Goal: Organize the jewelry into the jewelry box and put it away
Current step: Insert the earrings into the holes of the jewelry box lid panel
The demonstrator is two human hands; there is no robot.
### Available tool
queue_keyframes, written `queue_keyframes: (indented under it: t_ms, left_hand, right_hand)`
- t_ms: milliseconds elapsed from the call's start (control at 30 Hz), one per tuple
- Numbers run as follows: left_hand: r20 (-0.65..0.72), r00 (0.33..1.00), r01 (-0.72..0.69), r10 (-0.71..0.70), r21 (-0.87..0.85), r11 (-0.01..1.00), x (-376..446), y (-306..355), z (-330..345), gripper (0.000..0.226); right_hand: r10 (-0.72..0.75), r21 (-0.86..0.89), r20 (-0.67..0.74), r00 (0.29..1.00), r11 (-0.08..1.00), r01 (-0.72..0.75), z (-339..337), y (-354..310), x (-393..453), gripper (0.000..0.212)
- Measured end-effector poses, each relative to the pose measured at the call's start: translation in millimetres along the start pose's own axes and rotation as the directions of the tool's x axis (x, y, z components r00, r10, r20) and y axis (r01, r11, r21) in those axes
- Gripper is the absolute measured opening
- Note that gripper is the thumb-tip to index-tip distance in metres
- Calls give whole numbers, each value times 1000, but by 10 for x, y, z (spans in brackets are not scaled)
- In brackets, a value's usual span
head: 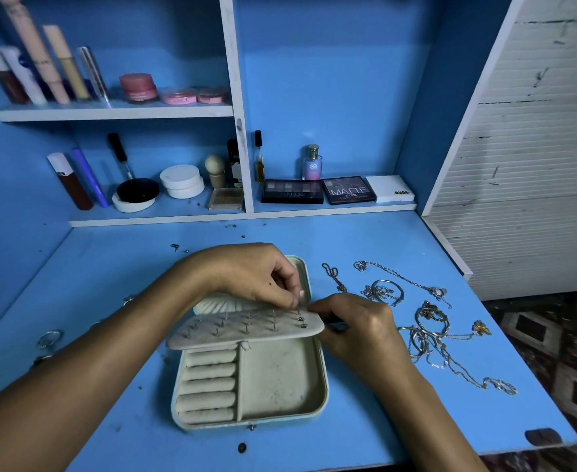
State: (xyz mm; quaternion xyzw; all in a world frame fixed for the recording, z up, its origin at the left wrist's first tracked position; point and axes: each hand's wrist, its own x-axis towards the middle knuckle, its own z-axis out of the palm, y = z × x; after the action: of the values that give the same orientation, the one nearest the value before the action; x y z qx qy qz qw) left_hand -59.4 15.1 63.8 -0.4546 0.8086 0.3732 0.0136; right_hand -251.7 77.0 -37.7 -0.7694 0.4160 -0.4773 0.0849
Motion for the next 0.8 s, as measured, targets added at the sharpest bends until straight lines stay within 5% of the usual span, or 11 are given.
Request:
queue_keyframes:
  t_ms: [367,600,800]
  left_hand:
    - [-382,921,-97,-78,-419,903,-360,-464,-133,6]
    - [-565,794,-219,-224,-611,761,-525,-780,8,6]
    - [-708,607,-301,-361,-626,720,-528,-869,175,28]
  right_hand:
    - [120,40,35,992,992,-121,-30,-44,107,13]
    - [329,92,114,937,936,-340,-70,-141,251,16]
    - [421,92,200,885,891,-445,-83,-174,349,21]
